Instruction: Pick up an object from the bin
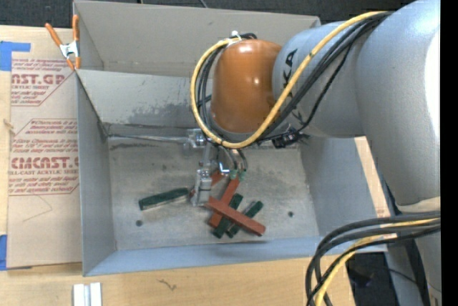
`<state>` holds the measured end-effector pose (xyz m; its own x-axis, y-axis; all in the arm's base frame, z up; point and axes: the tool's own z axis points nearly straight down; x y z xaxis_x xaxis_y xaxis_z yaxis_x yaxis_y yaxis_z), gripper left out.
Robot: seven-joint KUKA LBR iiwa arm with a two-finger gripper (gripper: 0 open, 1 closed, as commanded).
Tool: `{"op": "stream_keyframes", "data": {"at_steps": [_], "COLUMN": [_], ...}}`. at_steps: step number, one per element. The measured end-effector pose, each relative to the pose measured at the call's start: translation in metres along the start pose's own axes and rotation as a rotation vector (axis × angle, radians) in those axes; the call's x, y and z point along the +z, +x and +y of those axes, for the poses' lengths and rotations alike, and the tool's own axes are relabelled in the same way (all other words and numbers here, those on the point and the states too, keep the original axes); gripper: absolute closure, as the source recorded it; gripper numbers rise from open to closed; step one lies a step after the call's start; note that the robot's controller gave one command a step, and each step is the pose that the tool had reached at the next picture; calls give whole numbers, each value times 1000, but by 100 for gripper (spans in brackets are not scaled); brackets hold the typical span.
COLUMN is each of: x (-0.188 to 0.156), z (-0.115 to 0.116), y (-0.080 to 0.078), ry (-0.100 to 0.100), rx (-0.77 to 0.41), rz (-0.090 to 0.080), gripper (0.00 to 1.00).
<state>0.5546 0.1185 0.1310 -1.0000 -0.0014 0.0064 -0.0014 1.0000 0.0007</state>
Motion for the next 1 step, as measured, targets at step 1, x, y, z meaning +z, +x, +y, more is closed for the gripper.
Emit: {"op": "stream_keyframes", "data": {"at_steps": [1], "x": [63], "z": [-2], "y": [21], "ry": [1], "rx": [-174], "rz": [-3], "gripper": [0]}}
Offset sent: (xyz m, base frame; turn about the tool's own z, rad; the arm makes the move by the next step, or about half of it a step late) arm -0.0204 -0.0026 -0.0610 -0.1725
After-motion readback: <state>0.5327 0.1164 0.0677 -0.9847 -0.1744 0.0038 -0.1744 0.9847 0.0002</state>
